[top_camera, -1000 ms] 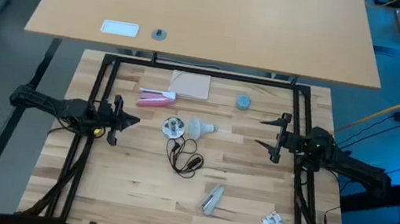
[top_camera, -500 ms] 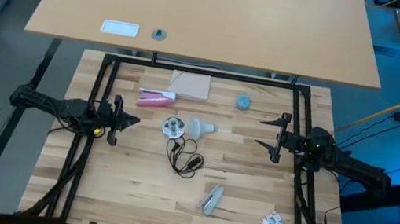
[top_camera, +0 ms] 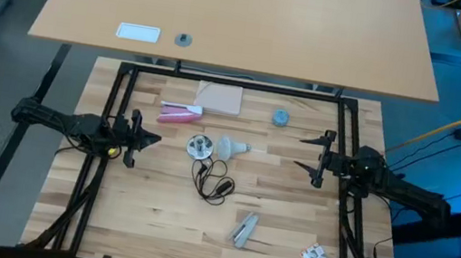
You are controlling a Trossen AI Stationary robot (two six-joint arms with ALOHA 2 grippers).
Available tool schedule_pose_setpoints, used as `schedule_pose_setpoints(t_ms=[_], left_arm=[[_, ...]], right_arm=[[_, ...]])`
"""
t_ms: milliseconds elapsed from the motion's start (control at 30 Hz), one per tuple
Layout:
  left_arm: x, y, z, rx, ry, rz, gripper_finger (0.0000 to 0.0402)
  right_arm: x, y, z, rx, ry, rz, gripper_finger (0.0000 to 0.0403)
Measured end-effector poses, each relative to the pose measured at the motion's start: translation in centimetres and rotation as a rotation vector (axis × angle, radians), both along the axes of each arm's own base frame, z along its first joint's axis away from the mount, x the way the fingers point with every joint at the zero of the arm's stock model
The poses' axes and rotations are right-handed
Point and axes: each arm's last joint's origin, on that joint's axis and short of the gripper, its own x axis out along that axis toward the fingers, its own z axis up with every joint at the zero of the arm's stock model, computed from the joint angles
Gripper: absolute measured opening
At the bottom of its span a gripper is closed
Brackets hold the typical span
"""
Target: Screw lightbulb
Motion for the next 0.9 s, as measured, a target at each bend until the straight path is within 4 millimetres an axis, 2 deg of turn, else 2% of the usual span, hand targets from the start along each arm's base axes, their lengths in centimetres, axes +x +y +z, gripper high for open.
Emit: schedule_pose_setpoints(t_ms=[900], left_arm=[[0.0,0.0,0.0,0.0,0.0,0.0,0.0004]], right_arm=[[0.04,-0.08,-0.09,-0.042,0.015,-0.028,0.0324]])
